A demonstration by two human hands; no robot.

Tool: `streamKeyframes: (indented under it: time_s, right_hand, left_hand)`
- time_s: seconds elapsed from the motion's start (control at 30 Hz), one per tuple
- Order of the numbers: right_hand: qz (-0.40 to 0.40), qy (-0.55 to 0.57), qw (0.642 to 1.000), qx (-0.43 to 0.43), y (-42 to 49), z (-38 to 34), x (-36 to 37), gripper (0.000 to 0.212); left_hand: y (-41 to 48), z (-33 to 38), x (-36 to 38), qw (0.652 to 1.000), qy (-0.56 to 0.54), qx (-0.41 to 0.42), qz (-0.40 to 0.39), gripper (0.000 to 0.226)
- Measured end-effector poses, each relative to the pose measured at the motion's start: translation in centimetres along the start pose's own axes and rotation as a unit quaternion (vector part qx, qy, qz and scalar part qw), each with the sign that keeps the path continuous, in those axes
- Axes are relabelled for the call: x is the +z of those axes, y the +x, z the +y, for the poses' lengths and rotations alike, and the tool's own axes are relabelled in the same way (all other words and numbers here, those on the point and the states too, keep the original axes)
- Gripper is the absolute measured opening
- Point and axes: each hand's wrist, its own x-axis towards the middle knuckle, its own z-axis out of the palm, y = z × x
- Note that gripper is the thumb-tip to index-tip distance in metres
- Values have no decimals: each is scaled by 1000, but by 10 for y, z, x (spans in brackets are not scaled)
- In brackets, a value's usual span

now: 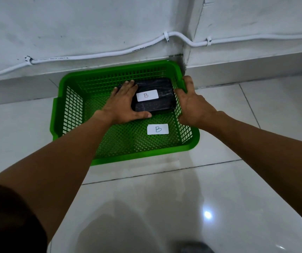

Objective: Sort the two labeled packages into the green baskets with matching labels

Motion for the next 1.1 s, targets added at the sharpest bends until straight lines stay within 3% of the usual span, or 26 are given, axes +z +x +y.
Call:
streamKeyframes:
  time_s: [0.2,0.53,0.87,1.1]
  right_hand:
    - [15,54,998,6,0,1,3,80]
    - [37,97,995,8,0,1,8,101]
    - [24,-32,999,0,-1,1,0,97]
    - [47,-62,997,-28,-6,-10,-9,89]
  left_hand:
    - [-1,-3,-1,1000,-11,8,6,114]
    - [2,-6,2,1000,-27,16,-4,115]
    - [-7,-6,1,998,9,9,56,124]
    - [-20,-8,-17,998,5,-3,59,114]
